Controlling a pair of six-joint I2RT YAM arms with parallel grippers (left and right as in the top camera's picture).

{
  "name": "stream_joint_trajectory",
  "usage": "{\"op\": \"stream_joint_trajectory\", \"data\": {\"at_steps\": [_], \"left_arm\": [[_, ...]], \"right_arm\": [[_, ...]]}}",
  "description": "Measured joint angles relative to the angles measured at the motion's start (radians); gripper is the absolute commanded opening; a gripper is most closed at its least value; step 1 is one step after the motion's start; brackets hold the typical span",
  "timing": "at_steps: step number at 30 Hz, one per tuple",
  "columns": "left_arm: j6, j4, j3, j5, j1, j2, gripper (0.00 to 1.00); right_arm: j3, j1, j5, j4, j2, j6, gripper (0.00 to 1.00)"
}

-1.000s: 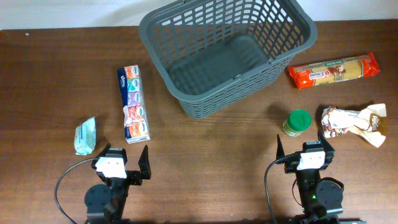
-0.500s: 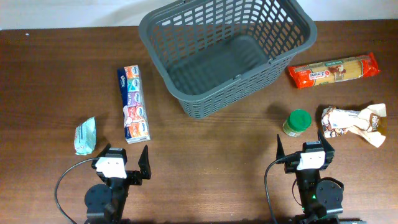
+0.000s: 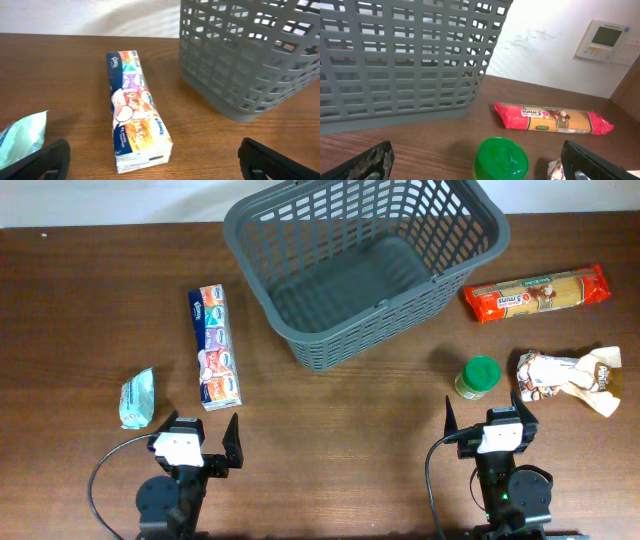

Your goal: Pack container

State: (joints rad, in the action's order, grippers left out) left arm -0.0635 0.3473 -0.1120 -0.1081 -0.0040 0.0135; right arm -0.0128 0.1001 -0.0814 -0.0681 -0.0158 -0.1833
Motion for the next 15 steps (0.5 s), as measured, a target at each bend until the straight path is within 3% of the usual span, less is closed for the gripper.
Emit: {"op": "stream_joint_trajectory", "data": {"at_steps": [5,15], "left_arm": [[0.0,0.0,0.0,-0.08,0.0,0.0,0.99],[-0.014,0.001,-0.01,-0.385,0.0,0.0,0.99]], "right_arm": [[0.0,0.0,0.0,0.0,0.0,0.0,0.99],[0.0,0.0,0.0,0.0,0.0,0.0,0.99]]}}
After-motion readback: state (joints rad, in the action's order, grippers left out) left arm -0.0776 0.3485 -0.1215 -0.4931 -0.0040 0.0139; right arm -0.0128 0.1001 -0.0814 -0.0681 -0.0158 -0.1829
